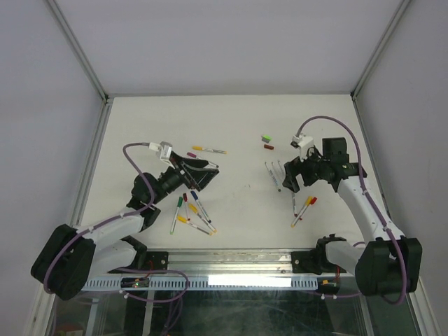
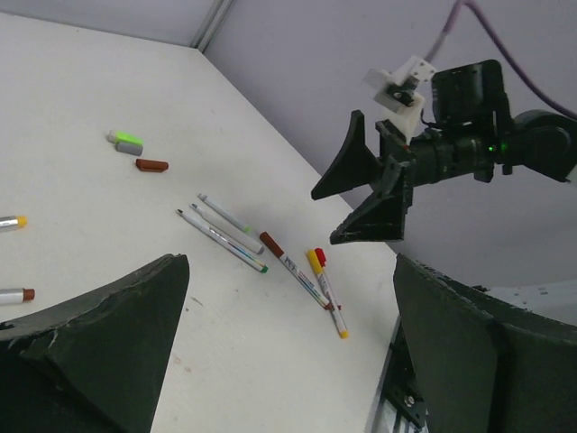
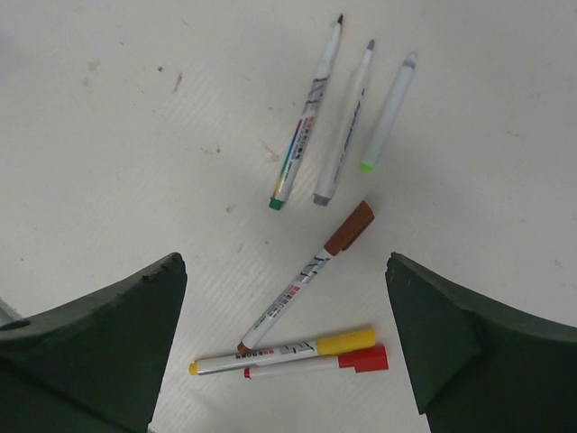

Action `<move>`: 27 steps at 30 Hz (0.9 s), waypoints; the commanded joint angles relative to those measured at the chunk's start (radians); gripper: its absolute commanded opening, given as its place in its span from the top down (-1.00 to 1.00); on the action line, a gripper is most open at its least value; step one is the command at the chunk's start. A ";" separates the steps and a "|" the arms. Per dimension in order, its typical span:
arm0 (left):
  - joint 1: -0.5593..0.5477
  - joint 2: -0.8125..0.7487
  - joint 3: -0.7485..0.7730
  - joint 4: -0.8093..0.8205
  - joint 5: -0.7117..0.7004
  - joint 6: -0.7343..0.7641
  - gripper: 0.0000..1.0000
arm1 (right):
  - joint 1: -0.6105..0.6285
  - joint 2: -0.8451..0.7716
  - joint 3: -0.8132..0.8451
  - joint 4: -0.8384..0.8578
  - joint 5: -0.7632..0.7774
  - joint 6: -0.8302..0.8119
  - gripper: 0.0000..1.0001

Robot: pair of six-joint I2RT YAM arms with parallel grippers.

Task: Open the pen caps
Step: Pick up the pen from the center of the board.

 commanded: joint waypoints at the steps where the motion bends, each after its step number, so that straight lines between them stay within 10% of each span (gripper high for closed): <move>1: 0.013 -0.145 -0.091 0.056 -0.040 -0.050 -0.98 | 0.001 -0.002 -0.023 -0.030 0.157 -0.043 -0.86; 9: 0.013 -0.336 -0.211 -0.046 -0.113 -0.117 -0.98 | 0.013 0.036 -0.041 -0.041 0.201 -0.049 -0.79; 27: 0.013 -0.197 -0.233 0.038 -0.070 -0.210 -0.98 | 0.072 0.171 -0.047 -0.041 0.305 -0.010 -0.55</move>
